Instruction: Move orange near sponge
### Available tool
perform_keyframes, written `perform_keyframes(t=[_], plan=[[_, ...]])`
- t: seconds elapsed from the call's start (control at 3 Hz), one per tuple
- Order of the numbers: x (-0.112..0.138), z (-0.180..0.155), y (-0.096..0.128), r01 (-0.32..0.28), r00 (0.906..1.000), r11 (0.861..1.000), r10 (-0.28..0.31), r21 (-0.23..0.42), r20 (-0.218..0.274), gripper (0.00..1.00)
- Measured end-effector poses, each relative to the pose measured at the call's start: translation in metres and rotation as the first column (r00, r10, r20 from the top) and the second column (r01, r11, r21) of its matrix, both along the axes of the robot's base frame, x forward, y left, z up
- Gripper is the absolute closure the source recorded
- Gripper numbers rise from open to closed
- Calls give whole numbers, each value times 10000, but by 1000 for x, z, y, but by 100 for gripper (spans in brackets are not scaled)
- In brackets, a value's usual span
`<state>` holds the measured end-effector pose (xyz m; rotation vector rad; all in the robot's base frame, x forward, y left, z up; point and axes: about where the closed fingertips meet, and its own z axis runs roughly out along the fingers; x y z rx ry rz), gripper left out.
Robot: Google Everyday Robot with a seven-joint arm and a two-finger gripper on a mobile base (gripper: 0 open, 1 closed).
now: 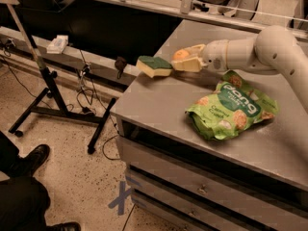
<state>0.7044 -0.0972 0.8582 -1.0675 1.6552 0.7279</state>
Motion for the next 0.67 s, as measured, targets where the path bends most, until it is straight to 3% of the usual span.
perform_keyframes(t=[0.33, 0.67], plan=[[-7, 6, -6, -124, 9999, 9999, 124, -61, -9, 13], [-13, 12, -8, -284, 9996, 9996, 284, -44, 16, 0]])
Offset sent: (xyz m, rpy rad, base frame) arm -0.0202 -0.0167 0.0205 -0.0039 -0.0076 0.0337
